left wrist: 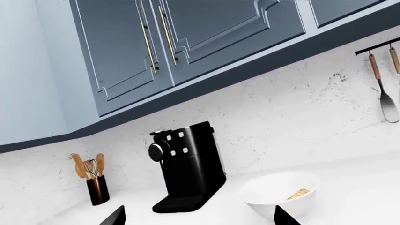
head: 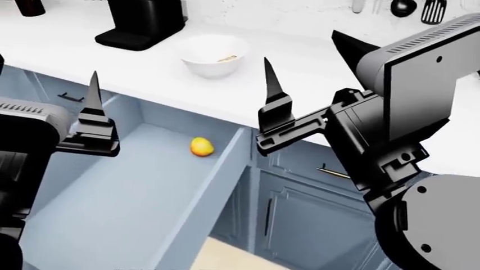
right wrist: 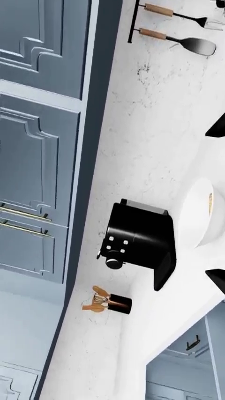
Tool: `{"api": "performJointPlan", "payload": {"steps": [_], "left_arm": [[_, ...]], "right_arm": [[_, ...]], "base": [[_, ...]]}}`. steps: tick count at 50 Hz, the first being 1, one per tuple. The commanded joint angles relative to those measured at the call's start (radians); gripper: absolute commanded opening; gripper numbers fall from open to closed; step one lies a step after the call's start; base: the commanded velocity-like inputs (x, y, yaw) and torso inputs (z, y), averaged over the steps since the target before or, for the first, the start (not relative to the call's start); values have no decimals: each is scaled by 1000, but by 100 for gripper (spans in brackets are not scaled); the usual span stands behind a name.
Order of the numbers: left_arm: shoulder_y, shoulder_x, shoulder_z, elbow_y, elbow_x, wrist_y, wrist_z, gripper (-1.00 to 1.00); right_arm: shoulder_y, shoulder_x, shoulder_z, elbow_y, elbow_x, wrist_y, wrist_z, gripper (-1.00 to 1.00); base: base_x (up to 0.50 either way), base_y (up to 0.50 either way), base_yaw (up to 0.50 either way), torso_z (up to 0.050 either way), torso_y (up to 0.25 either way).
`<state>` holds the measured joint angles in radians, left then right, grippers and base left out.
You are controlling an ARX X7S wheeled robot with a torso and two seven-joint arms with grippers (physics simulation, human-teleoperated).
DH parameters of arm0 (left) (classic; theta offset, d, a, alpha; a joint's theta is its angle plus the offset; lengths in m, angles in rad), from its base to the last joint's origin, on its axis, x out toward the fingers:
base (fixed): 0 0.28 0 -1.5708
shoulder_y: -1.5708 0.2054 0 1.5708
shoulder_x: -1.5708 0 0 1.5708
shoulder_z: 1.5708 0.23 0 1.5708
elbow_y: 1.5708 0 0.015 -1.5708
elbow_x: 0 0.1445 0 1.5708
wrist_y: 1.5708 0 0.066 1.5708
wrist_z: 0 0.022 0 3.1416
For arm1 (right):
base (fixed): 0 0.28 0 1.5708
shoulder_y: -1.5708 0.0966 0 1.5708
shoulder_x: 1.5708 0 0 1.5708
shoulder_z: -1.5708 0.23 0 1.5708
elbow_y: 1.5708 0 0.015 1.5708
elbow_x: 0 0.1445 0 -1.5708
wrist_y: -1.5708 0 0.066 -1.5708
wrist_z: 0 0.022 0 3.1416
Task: Place the bar in the bowl and close the drawer.
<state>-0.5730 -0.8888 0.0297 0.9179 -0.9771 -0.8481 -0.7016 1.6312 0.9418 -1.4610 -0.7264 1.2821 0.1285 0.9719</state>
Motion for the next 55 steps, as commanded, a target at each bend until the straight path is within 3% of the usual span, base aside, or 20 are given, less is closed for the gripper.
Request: {"api": "performJointPlan", "payload": {"steps": [1, 55], "left_arm": [[15, 10, 12, -7, 23, 19, 5, 100], [54, 22, 42, -28, 83, 74, 16, 100]], "right_arm": [[-7, -20, 0, 10, -17, 2, -3, 100], [-15, -109, 9, 122, -39, 12, -71, 100]], "base": [[65, 27, 500, 0, 0], [60, 39, 500, 0, 0]]}}
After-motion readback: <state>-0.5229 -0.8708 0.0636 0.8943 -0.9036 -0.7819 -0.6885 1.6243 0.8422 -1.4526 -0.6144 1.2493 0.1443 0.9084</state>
